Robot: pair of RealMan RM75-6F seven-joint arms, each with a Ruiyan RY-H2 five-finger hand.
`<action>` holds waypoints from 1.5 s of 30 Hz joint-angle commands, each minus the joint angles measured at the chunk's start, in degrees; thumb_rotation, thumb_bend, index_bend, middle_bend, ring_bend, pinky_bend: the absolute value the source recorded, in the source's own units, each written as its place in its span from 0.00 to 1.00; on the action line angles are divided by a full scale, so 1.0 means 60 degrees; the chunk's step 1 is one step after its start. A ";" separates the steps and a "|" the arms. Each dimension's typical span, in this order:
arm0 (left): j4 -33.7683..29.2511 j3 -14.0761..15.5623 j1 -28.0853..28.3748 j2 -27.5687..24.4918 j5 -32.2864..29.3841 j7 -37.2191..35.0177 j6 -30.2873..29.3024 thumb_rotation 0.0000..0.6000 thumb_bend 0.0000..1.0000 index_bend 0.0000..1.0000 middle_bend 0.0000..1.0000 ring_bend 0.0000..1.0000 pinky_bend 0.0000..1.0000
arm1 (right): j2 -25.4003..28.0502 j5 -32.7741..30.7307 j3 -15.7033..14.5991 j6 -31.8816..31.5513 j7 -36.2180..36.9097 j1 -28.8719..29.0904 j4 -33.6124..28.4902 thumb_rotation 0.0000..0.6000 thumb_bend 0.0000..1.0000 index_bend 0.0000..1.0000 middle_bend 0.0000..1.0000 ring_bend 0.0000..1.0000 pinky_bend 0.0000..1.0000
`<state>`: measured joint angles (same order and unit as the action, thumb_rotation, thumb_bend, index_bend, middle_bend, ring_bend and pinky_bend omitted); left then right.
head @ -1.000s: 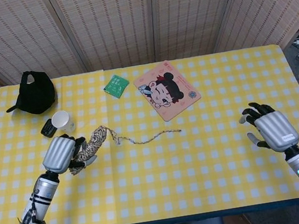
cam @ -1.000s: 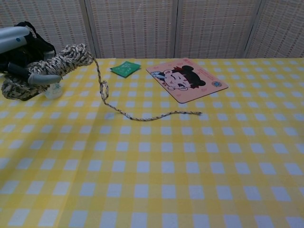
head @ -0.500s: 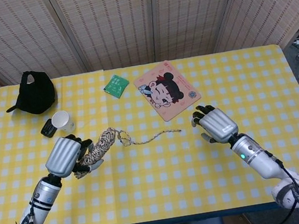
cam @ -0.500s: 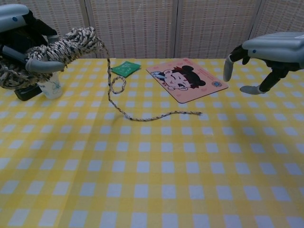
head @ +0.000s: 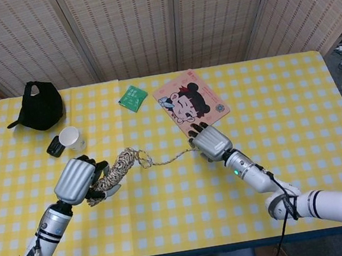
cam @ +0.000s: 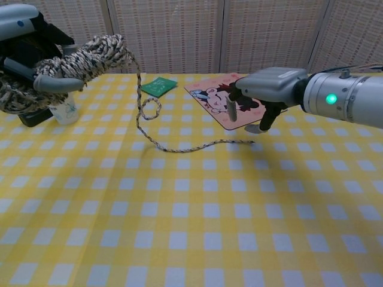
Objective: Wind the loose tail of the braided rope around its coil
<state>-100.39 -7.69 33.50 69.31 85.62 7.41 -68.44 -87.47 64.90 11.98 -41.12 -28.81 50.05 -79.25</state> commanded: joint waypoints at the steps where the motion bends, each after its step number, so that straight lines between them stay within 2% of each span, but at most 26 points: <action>1: -0.0025 -0.0002 -0.0025 -0.0014 -0.0037 0.0028 -0.0012 0.57 0.23 0.77 0.83 0.69 0.54 | -0.0751 -0.0171 -0.0154 0.0199 -0.0293 0.0444 0.0801 1.00 0.32 0.40 0.22 0.07 0.15; 10: -0.0156 0.0060 -0.0163 -0.0114 -0.0128 0.0209 -0.0077 0.55 0.23 0.77 0.83 0.69 0.54 | -0.2240 0.0073 -0.0251 -0.0069 -0.0213 0.0924 0.2558 1.00 0.28 0.44 0.22 0.04 0.11; 14: -0.0168 0.0078 -0.0179 -0.0119 -0.0131 0.0266 -0.0066 0.55 0.23 0.77 0.83 0.69 0.54 | -0.2606 0.0153 -0.0093 -0.0271 0.0204 0.0988 0.2999 1.00 0.26 0.44 0.20 0.00 0.01; 22: -0.0153 0.0080 -0.0176 -0.0079 -0.0195 0.0299 0.0009 0.55 0.23 0.77 0.83 0.69 0.54 | -0.2995 0.0393 -0.0065 -0.0414 0.0694 0.1077 0.3660 1.00 0.25 0.44 0.09 0.00 0.00; 32: -0.0132 0.0094 -0.0196 -0.0033 -0.0176 0.0303 0.0008 0.55 0.23 0.77 0.83 0.69 0.54 | -0.3445 0.0622 -0.0200 -0.0269 0.0916 0.1203 0.4511 1.00 0.26 0.51 0.09 0.00 0.00; 45: -0.0076 0.0136 -0.0266 -0.0026 -0.0118 0.0215 -0.0045 0.55 0.23 0.77 0.83 0.69 0.54 | -0.3813 0.0605 -0.0145 0.0009 0.0944 0.1358 0.5246 1.00 0.26 0.52 0.09 0.00 0.00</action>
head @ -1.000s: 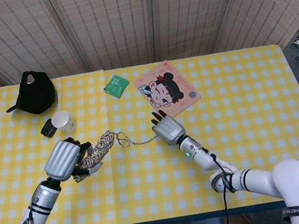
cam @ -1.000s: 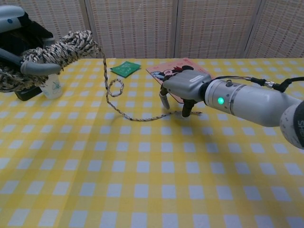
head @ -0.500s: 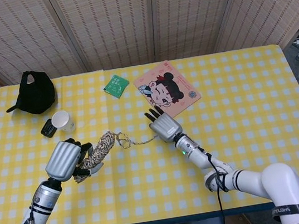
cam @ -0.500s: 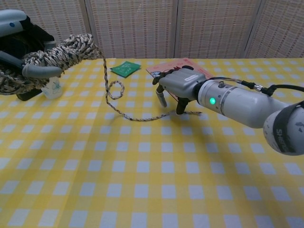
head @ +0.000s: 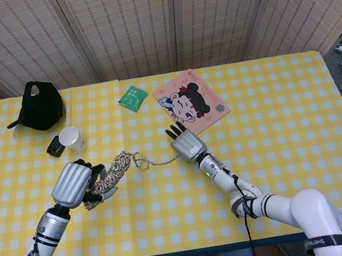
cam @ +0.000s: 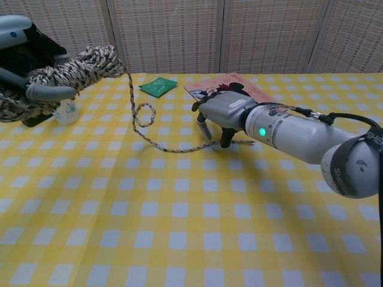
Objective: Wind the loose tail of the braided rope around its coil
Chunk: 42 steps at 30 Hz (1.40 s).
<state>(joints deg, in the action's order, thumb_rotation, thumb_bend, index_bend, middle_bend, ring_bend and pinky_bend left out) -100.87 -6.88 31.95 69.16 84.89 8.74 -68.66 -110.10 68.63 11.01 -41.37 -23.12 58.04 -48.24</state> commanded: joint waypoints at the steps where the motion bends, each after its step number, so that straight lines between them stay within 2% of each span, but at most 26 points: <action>1: 0.0006 0.0003 -0.0014 -0.0005 0.0006 -0.0013 -0.0015 0.55 0.23 0.77 0.83 0.69 0.54 | -0.0060 -0.0031 0.0029 0.0079 -0.0021 0.0041 0.0132 1.00 0.27 0.52 0.09 0.00 0.00; 23: 0.0090 0.0043 -0.0105 -0.0018 0.0046 -0.0143 -0.0045 0.55 0.23 0.77 0.83 0.69 0.54 | -0.0319 -0.0424 0.0244 0.0518 -0.0383 0.0273 0.0603 1.00 0.30 0.54 0.11 0.00 0.00; 42: 0.0097 -0.0079 -0.0175 -0.0100 -0.0067 -0.0345 -0.0140 0.55 0.23 0.77 0.83 0.69 0.54 | -0.0070 -0.0505 0.0184 0.0412 -0.0427 0.0069 0.0218 1.00 0.35 0.59 0.14 0.00 0.00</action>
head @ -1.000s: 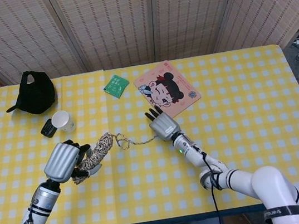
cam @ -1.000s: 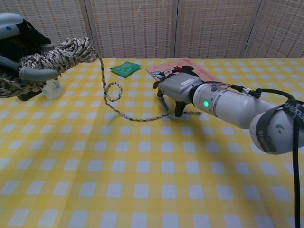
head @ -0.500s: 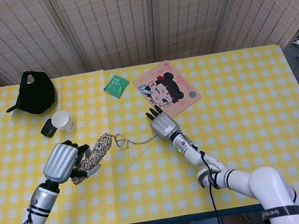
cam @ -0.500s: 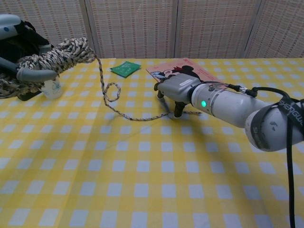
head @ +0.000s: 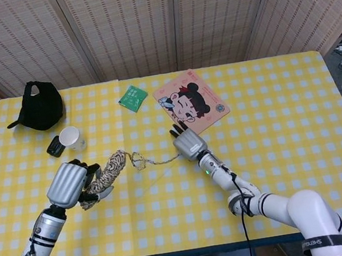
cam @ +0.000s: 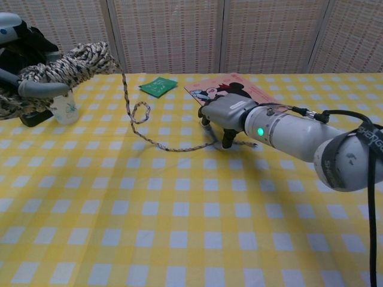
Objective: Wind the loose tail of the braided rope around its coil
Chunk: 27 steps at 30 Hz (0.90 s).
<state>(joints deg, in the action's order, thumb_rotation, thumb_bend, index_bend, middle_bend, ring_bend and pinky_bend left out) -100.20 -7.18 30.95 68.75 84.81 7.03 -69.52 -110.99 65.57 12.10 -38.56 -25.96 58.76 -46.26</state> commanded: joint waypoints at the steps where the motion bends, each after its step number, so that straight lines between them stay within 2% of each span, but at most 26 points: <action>1: -0.0019 -0.0048 -0.0012 -0.0056 -0.0090 -0.0099 0.0011 0.55 0.23 0.77 0.83 0.69 0.54 | 0.0130 0.0006 0.0011 -0.0081 0.0084 -0.0076 -0.0191 1.00 0.35 0.59 0.14 0.00 0.00; 10: -0.0005 -0.0413 -0.0061 -0.0229 -0.0599 -0.0534 -0.0085 0.55 0.23 0.77 0.83 0.69 0.54 | 0.1270 0.0194 0.0197 -0.0772 0.0443 -0.0417 -0.1807 1.00 0.36 0.59 0.14 0.00 0.00; 16: 0.0091 -0.0907 0.0013 -0.0243 -0.1304 -0.0949 -0.0055 0.55 0.23 0.77 0.83 0.69 0.54 | 0.2714 0.0526 0.0205 -0.1505 0.0541 -0.0863 -0.3891 1.00 0.37 0.61 0.16 0.00 0.00; 21: 0.0254 -0.1336 0.0065 -0.0186 -0.1952 -0.1161 -0.0095 0.58 0.23 0.77 0.83 0.69 0.54 | 0.3982 0.1012 -0.0070 -0.2116 0.0543 -0.1369 -0.5585 1.00 0.40 0.61 0.17 0.00 0.00; 27: 0.0486 -0.1839 0.0280 -0.0031 -0.2949 -0.0920 0.0047 0.55 0.23 0.77 0.83 0.69 0.54 | 0.5526 0.1993 -0.0694 -0.2678 0.0513 -0.1946 -0.7429 1.00 0.40 0.61 0.17 0.00 0.00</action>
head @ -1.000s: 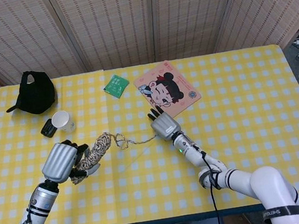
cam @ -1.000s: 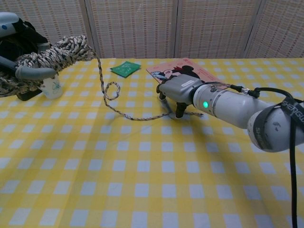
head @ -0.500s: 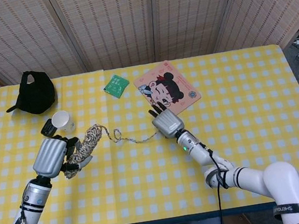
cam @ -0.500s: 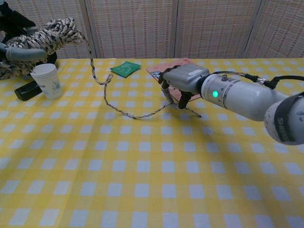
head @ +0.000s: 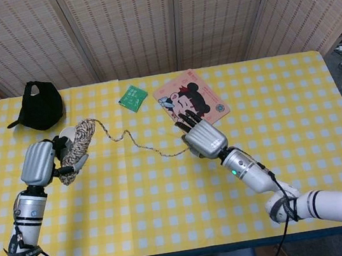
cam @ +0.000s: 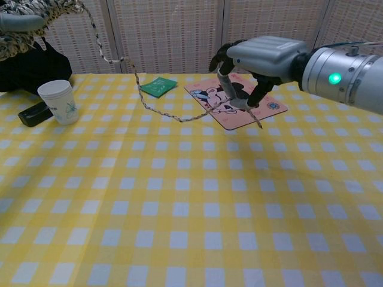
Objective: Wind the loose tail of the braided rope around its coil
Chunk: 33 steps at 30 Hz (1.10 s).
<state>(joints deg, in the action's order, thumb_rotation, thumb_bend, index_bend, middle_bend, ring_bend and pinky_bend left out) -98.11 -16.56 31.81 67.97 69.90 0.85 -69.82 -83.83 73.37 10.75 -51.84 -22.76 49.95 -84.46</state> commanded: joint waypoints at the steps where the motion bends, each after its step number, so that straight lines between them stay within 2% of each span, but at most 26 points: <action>1: 0.0166 -0.0371 0.0182 0.0136 -0.0660 0.0102 0.0144 0.55 0.23 0.77 0.83 0.69 0.54 | 0.1248 0.0854 -0.0602 -0.0522 -0.0071 -0.0567 -0.1293 1.00 0.40 0.61 0.18 0.00 0.00; 5: 0.0214 -0.0629 0.0283 0.0211 -0.1155 -0.0023 0.0269 0.56 0.23 0.77 0.83 0.69 0.54 | 0.1832 0.1224 -0.1023 -0.0696 -0.0199 -0.0892 -0.1811 1.00 0.40 0.62 0.18 0.00 0.00; 9: 0.0225 -0.0866 0.0312 0.0187 -0.1558 -0.0290 0.0374 0.57 0.23 0.77 0.83 0.69 0.54 | 0.2153 0.1447 -0.1379 -0.0868 -0.0163 -0.1234 -0.1906 1.00 0.40 0.62 0.18 0.00 0.00; 20: 0.0303 -0.1406 0.0270 -0.0073 -0.2456 -0.1288 0.0809 0.58 0.23 0.77 0.83 0.69 0.54 | 0.2413 0.1574 -0.2205 -0.0952 0.0269 -0.2132 -0.1107 1.00 0.40 0.62 0.19 0.00 0.00; 27: 0.0320 -0.1514 0.0304 -0.0194 -0.2687 -0.1646 0.1153 0.58 0.23 0.77 0.83 0.69 0.54 | 0.2324 0.1654 -0.2282 -0.0939 0.0504 -0.2366 -0.0759 1.00 0.40 0.62 0.19 0.00 0.00; 33: 0.0195 -0.1284 0.0374 -0.0138 -0.2443 -0.1230 0.1056 0.58 0.23 0.77 0.83 0.70 0.54 | 0.2453 0.2384 -0.2027 -0.1299 0.0763 -0.2225 -0.1323 1.00 0.40 0.62 0.19 0.00 0.00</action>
<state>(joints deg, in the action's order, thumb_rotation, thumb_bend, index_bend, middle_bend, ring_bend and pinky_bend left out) -96.87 -24.74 33.83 66.87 54.80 -7.35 -63.22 -69.48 86.47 -2.03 -58.88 -18.63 36.19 -91.22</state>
